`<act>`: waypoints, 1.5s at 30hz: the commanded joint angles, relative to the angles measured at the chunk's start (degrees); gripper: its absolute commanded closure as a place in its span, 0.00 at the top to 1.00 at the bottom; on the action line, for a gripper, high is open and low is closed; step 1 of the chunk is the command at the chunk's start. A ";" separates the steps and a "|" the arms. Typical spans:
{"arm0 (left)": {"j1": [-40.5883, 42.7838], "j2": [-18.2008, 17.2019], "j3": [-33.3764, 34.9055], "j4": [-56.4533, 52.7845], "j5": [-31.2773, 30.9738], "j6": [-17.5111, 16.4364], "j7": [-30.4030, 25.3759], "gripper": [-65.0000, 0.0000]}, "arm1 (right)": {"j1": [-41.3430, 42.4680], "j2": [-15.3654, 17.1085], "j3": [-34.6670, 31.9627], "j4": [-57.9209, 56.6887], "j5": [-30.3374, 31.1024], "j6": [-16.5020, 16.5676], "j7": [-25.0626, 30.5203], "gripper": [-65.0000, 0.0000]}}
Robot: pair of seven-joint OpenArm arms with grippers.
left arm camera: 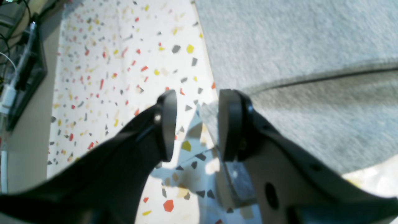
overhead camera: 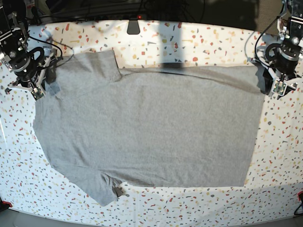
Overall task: Fold the T-shirt properly
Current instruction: 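Lower the shirt edge and open both grippers, then move the right gripper onto the shirt body near the sleeve and pinch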
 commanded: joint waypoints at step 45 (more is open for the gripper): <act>-0.07 -0.83 -0.44 0.90 -2.99 0.68 0.85 0.34 | -13.51 1.16 -12.46 14.49 -32.02 8.96 5.46 0.49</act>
